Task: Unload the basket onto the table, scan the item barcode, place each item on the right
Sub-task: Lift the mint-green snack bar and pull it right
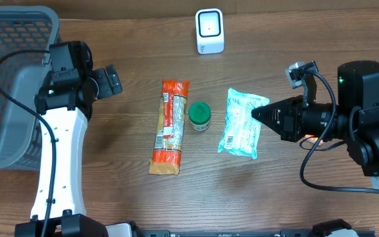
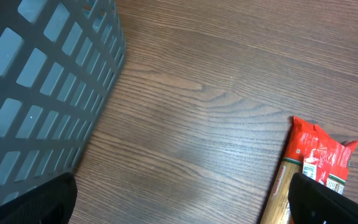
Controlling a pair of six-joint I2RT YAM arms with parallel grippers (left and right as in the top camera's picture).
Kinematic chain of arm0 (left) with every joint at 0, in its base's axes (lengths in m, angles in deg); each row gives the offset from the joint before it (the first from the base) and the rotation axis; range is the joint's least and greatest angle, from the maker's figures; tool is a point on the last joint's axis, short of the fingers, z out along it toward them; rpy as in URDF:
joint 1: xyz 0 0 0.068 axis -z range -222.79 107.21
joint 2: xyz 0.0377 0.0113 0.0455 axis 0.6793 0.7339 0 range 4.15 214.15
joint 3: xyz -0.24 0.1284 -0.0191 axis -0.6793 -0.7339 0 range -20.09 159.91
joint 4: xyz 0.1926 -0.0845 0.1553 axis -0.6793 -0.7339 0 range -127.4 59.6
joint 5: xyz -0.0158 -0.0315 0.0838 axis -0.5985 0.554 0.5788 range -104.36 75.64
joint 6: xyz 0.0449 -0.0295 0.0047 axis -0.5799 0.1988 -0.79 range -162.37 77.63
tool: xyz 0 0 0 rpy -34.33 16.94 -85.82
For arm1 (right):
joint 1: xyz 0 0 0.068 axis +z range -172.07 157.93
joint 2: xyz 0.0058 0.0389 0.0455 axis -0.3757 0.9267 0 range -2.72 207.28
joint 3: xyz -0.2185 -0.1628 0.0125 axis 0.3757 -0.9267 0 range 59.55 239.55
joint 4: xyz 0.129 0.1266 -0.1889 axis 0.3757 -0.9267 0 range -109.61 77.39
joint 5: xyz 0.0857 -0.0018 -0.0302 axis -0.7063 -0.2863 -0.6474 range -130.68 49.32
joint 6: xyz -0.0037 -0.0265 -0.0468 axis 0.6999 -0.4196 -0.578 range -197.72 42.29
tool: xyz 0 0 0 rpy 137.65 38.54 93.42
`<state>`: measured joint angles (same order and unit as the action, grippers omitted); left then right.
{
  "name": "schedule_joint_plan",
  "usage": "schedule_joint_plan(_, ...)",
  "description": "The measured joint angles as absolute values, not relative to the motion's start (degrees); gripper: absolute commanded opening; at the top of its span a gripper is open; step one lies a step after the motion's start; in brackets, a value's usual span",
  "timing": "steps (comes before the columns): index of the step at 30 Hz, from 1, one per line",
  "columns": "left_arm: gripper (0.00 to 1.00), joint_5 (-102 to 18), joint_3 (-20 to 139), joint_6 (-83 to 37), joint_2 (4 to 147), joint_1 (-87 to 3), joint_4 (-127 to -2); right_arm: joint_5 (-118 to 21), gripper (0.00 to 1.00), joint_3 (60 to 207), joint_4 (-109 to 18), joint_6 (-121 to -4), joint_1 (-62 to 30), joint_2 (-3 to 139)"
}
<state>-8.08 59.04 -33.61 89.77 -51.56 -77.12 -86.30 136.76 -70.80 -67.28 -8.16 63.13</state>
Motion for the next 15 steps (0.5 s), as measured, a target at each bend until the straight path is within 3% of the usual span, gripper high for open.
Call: schedule_joint_plan(15,1.0,-8.1,59.0,-33.6,89.8,-51.6,-77.1,-82.4,0.04,136.8,-75.2,-67.3,-8.2,63.1)
